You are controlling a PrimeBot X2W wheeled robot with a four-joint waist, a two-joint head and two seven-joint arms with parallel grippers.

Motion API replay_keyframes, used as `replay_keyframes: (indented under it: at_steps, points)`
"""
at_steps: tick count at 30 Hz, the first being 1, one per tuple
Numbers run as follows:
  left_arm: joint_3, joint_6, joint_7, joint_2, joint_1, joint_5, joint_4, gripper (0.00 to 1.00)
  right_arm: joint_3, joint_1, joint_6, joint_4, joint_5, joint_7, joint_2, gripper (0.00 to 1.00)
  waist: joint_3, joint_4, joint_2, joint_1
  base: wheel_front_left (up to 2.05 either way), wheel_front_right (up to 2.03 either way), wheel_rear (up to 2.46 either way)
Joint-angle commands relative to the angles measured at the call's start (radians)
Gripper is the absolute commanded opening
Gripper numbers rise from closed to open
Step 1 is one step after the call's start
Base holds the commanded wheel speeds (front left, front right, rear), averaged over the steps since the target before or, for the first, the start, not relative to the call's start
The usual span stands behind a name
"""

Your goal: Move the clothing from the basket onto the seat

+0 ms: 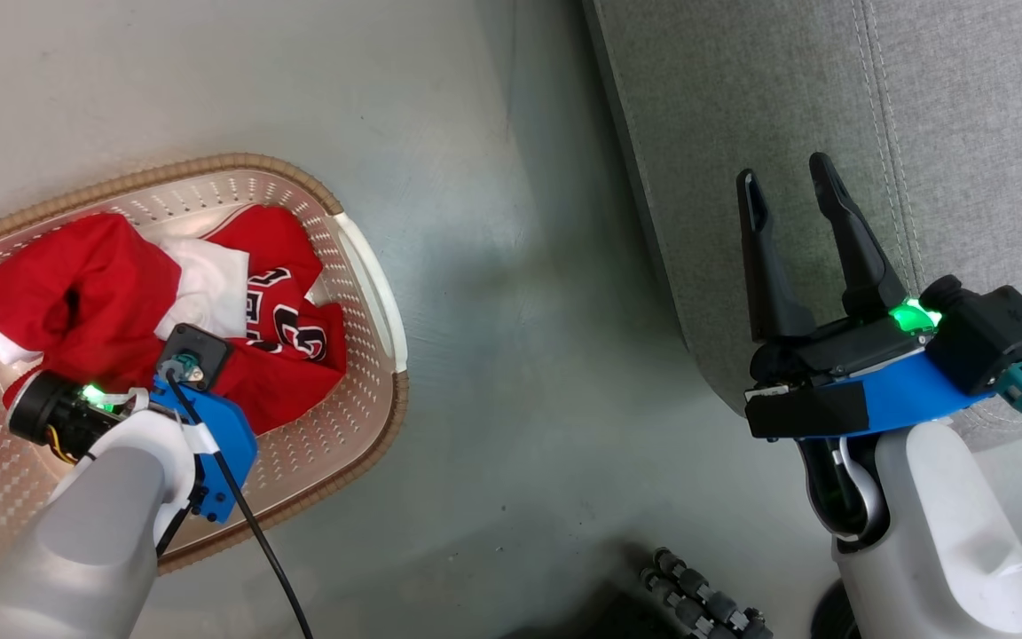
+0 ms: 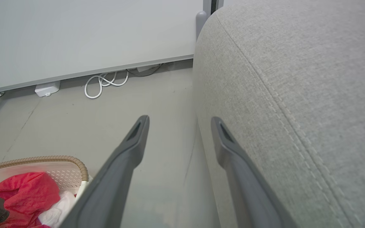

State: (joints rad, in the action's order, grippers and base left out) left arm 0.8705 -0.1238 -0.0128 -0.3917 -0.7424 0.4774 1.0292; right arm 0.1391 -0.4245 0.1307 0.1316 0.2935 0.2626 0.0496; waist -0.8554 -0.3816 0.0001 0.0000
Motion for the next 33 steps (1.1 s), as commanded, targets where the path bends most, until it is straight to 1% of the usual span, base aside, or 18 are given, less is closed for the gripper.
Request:
replay_keyframes:
  at_steps: [1, 13, 16, 19, 25, 26, 27, 28, 32, 33]
  points:
    - [0.004, 0.0, -0.007, 0.002, -0.015, 0.008, 0.004, 0.0, -0.001, -0.016, 0.0, 0.001, 0.005, 0.003, 0.001, 1.0, 0.003, 0.002, -0.0001, 0.0, 0.0, 0.0, 0.0]
    - [0.021, -0.007, -0.041, 0.016, -0.006, 0.043, 0.017, 0.0, -0.003, -0.017, 0.0, 0.003, -0.005, 0.003, 0.001, 1.0, 0.029, 0.021, -0.0001, 0.0, 0.0, 0.0, 0.0]
    - [0.026, -0.008, -0.057, 0.032, 0.003, 0.057, 0.016, 0.0, -0.007, -0.019, 0.0, 0.008, -0.011, 0.003, 0.001, 1.0, 0.056, 0.031, -0.0001, 0.0, 0.0, 0.0, 0.0]
    - [0.034, -0.007, -0.07, 0.052, 0.015, 0.069, 0.018, 0.0, -0.015, -0.013, 0.0, 0.015, -0.021, 0.003, 0.001, 1.0, 0.098, 0.048, -0.0001, 0.0, 0.0, 0.0, 0.0]
    - [0.062, -0.007, -0.109, 0.106, 0.051, 0.105, 0.009, 0.0, -0.035, 0.02, 0.0, 0.033, -0.055, 0.003, 0.002, 1.0, 0.22, 0.096, -0.0001, 0.0, 0.0, 0.0, 0.0]
    - [0.062, -0.007, -0.109, 0.106, 0.051, 0.105, 0.009, 0.0, -0.035, 0.02, 0.0, 0.033, -0.055, 0.003, 0.002, 1.0, 0.22, 0.096, -0.0001, 0.0, 0.0, 0.0, 0.0]
    - [0.074, -0.007, -0.127, 0.122, 0.063, 0.119, 0.0, 0.0, -0.043, 0.03, 0.0, 0.041, -0.07, 0.003, 0.002, 1.0, 0.267, 0.115, -0.0001, 0.0, 0.0, 0.0, 0.0]
    - [0.082, -0.007, -0.137, 0.131, 0.067, 0.126, -0.005, 0.0, -0.049, 0.037, 0.0, 0.046, -0.079, 0.003, 0.002, 1.0, 0.292, 0.125, -0.0001, 0.0, 0.0, 0.0, 0.0]
    - [0.11, -0.007, -0.164, 0.154, 0.085, 0.158, -0.023, 0.0, -0.062, 0.064, 0.0, 0.066, -0.107, 0.003, 0.002, 1.0, 0.384, 0.158, -0.0001, 0.0, 0.0, 0.0, 0.0]
    - [0.11, -0.007, -0.164, 0.154, 0.085, 0.158, -0.023, 0.0, -0.062, 0.064, 0.0, 0.066, -0.107, 0.003, 0.002, 1.0, 0.384, 0.158, -0.0001, 0.0, 0.0, 0.0, 0.0]
